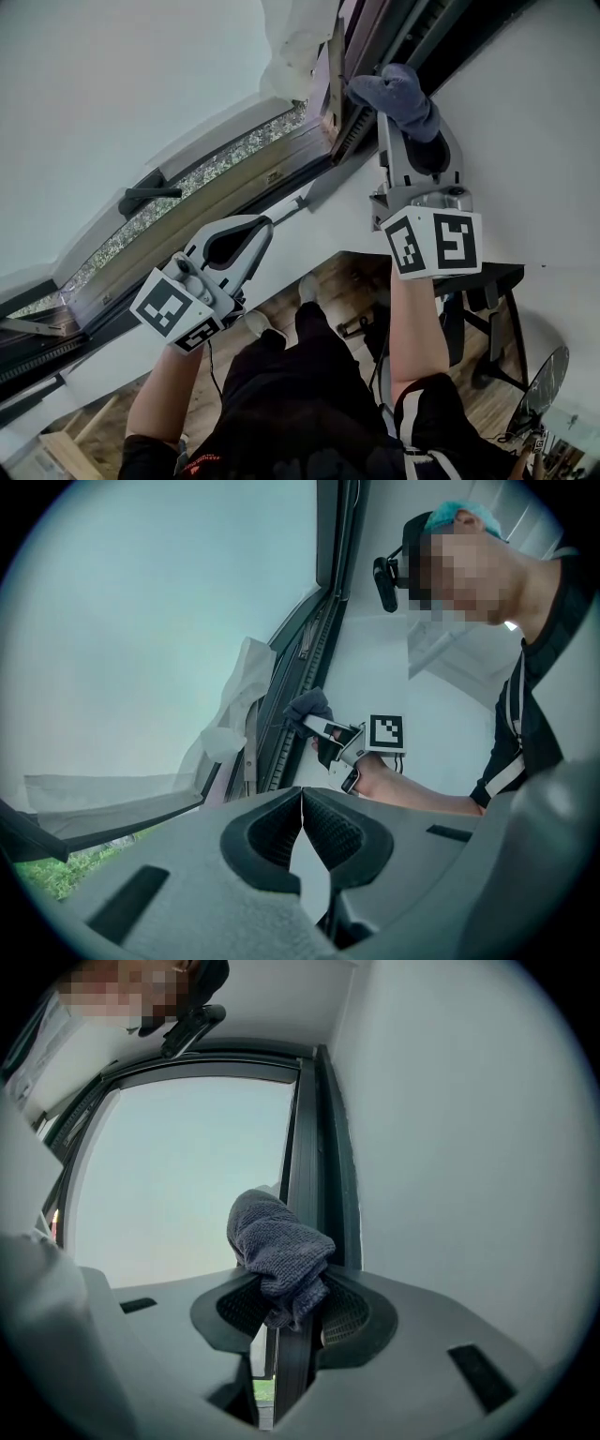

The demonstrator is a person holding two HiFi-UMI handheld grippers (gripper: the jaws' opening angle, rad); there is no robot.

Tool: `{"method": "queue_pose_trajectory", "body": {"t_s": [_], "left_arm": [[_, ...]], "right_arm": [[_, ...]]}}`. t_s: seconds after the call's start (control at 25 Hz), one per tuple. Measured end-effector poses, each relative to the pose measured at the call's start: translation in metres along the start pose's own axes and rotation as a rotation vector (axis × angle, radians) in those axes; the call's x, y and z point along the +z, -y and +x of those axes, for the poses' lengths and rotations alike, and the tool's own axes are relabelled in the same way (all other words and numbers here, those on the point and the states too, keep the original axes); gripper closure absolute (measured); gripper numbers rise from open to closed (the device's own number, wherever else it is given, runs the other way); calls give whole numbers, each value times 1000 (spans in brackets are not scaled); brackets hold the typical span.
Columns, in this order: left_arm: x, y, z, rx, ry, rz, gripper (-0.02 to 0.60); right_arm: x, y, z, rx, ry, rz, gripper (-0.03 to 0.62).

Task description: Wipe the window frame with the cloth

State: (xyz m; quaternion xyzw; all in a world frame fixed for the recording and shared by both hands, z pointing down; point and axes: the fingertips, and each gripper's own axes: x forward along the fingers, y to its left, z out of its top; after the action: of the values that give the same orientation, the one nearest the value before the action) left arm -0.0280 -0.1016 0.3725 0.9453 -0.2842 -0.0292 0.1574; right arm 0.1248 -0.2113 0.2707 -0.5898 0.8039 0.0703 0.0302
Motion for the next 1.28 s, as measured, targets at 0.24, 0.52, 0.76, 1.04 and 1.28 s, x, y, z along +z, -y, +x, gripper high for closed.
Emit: {"method": "queue_pose_trajectory", "body": {"t_s": [0.24, 0.52, 0.76, 1.04, 1.28], "left_arm": [[-14, -2, 3, 6, -18, -20, 561], [-29, -5, 4, 12, -36, -39, 561], [-41, -7, 6, 19, -53, -56, 561], [-56, -11, 8, 32, -75, -72, 561], [-67, -15, 10, 41, -94, -85, 561]], "right_arm": [[-31, 0, -3, 5, -41, 19, 464], [-66, -2, -9, 4, -96, 39, 465], [-101, -2, -14, -8, -143, 71, 465], [-147, -3, -21, -9, -216, 99, 465], [-174, -4, -24, -7, -254, 110, 465]]}}
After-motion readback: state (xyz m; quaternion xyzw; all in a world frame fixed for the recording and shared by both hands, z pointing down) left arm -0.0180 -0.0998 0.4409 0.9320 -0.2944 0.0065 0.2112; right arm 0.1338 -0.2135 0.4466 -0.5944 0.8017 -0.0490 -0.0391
